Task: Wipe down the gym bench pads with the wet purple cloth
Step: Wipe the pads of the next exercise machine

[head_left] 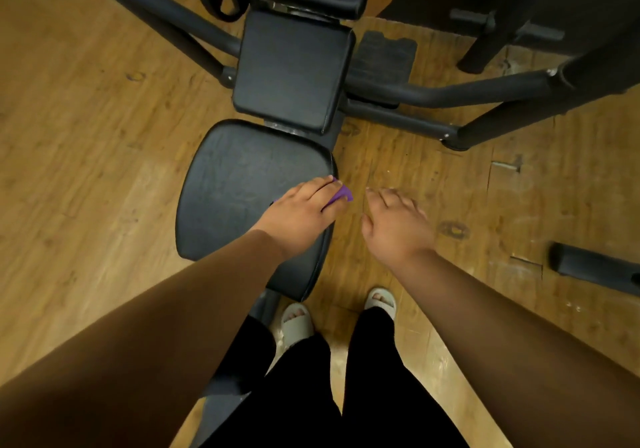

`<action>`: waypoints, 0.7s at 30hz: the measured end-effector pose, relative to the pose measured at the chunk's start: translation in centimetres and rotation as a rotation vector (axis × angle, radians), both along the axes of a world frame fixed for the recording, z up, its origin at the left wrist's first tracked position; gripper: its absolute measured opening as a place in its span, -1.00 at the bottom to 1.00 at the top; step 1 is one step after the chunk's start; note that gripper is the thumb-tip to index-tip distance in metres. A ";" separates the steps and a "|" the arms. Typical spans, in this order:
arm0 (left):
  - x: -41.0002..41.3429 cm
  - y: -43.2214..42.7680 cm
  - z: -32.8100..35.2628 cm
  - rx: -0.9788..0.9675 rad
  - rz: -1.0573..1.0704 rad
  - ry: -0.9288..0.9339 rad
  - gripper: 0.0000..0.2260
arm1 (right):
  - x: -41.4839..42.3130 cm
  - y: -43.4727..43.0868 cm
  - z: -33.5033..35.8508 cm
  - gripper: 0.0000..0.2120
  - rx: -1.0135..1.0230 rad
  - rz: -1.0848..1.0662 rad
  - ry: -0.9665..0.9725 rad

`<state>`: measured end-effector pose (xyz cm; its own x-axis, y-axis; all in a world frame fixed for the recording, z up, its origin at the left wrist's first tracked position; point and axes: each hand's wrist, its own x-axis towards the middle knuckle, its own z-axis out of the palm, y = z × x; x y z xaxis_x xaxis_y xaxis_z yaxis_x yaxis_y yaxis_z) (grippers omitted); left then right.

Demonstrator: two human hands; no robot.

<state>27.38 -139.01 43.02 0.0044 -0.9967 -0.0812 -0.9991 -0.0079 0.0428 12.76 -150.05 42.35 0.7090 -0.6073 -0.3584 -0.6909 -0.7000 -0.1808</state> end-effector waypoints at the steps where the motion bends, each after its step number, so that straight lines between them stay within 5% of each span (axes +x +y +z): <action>1: 0.0 -0.4 -0.2 0.004 0.020 0.016 -0.37 | 0.2 -0.6 -0.5 -0.49 0.014 0.020 0.008; 7: -0.1 -2.7 -2.4 0.064 0.116 0.017 -0.39 | 1.8 -4.1 -2.9 -0.50 0.020 0.126 -0.007; 12: 1.4 -4.6 -6.2 0.051 0.126 -0.006 -0.64 | 3.8 -6.4 -5.7 -0.50 0.029 0.167 -0.027; 21: 2.9 -7.3 -13.2 0.001 0.116 0.052 -0.54 | 5.6 -7.2 -10.3 -0.53 0.013 0.039 -0.185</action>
<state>30.29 -146.29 29.81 0.1152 -0.9897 -0.0850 -0.9879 -0.1232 0.0947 18.32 -157.24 32.03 0.7863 -0.5744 -0.2275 -0.6176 -0.7221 -0.3116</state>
